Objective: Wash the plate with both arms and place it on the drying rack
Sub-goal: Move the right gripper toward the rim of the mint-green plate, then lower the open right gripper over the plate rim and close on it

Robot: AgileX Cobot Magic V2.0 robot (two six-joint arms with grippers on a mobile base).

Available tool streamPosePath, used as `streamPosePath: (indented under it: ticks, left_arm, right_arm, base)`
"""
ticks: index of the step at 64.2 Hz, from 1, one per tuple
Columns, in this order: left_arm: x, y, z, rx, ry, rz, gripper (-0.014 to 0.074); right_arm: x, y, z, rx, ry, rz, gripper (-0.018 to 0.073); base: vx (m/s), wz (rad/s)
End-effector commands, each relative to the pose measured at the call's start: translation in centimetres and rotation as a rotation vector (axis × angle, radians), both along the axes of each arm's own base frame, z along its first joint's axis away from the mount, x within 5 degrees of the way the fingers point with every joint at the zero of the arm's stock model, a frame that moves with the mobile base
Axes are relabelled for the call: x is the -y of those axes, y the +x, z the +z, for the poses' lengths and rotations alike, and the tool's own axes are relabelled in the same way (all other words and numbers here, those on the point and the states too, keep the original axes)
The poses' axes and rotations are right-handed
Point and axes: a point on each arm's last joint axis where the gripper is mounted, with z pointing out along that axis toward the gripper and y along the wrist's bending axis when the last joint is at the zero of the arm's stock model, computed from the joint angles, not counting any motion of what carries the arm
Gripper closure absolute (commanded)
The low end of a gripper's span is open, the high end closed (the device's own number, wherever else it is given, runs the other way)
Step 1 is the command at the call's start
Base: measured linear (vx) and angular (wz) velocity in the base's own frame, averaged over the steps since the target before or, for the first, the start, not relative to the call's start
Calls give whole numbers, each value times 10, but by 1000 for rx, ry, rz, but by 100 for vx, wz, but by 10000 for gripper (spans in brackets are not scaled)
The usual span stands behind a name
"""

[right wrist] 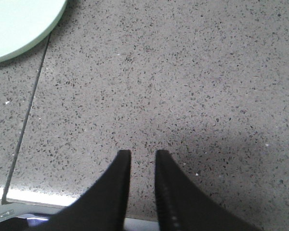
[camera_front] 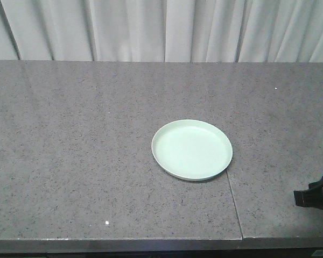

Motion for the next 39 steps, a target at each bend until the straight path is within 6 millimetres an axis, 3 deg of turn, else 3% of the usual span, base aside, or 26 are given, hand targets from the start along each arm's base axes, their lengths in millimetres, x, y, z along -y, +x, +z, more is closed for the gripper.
streamPosePath:
  ticks: [1, 15, 28, 39]
  left_arm:
    - [1, 0, 2, 68, -20, -8, 602]
    - [1, 0, 2, 68, -20, -8, 602]
    - [1, 0, 2, 68, -20, -8, 602]
    - [1, 0, 2, 68, -20, -8, 602]
  right_arm:
    - [1, 6, 15, 98, 4, -7, 301]
    - [1, 6, 15, 98, 3, -6, 148]
    - [-4, 7, 17, 123, -10, 48, 139]
    - [-26, 13, 30, 212, -24, 211, 139]
  base:
    - [0, 0]
    - [0, 0]
    - [0, 0]
    - [0, 0]
